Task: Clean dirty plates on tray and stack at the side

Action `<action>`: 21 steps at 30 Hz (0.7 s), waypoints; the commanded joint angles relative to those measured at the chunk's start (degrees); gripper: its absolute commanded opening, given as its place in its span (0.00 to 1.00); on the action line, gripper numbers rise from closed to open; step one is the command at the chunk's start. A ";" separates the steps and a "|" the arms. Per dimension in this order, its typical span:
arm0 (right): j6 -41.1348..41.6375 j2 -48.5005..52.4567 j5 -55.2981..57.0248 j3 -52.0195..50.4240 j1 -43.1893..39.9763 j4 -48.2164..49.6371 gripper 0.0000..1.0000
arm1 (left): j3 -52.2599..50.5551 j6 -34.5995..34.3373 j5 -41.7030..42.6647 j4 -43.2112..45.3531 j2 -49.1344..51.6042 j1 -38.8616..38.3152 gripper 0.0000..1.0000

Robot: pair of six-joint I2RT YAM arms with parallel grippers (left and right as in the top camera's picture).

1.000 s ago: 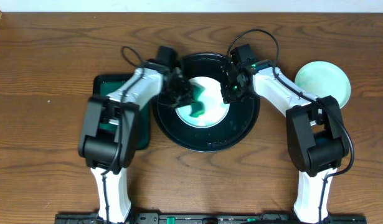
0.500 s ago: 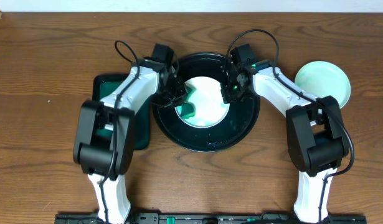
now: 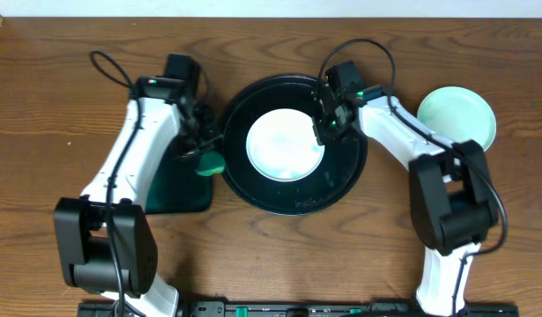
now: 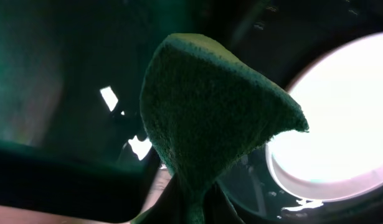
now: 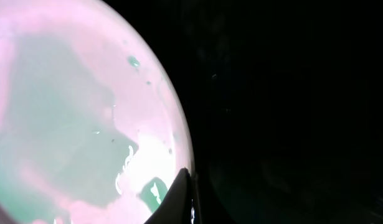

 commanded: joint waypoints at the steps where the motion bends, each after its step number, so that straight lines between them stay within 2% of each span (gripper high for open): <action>1: -4.74 -9.70 7.85 0.50 1.40 0.46 0.01 | -0.26 2.05 -1.36 -0.74 0.11 3.28 0.07; 5: -11.54 -16.31 18.03 0.50 5.01 -0.74 0.01 | -0.28 3.45 -1.40 -0.70 0.90 6.40 0.07; 7: -11.41 -17.70 19.17 0.50 6.36 -2.21 0.01 | -0.28 3.48 -1.40 -0.70 1.68 7.45 0.07; 8: -6.99 -17.99 19.06 0.50 6.88 -3.76 0.09 | -0.28 3.98 -1.38 -0.70 2.14 8.02 0.07; 9: 1.03 -17.38 18.34 0.42 6.69 -5.60 0.31 | -0.28 5.22 -1.38 -0.70 2.62 8.72 0.07; 10: 4.59 -16.72 17.53 0.39 6.34 -6.32 0.34 | -0.28 5.70 -1.40 -0.70 2.84 8.98 0.07; 14: 18.49 -10.80 11.82 0.37 3.80 -8.26 0.36 | -0.28 6.05 -1.44 -0.66 3.32 10.03 0.07; 21: 17.75 0.42 2.95 0.37 3.54 -4.09 0.33 | -0.39 6.25 -2.89 -0.02 3.65 12.11 0.07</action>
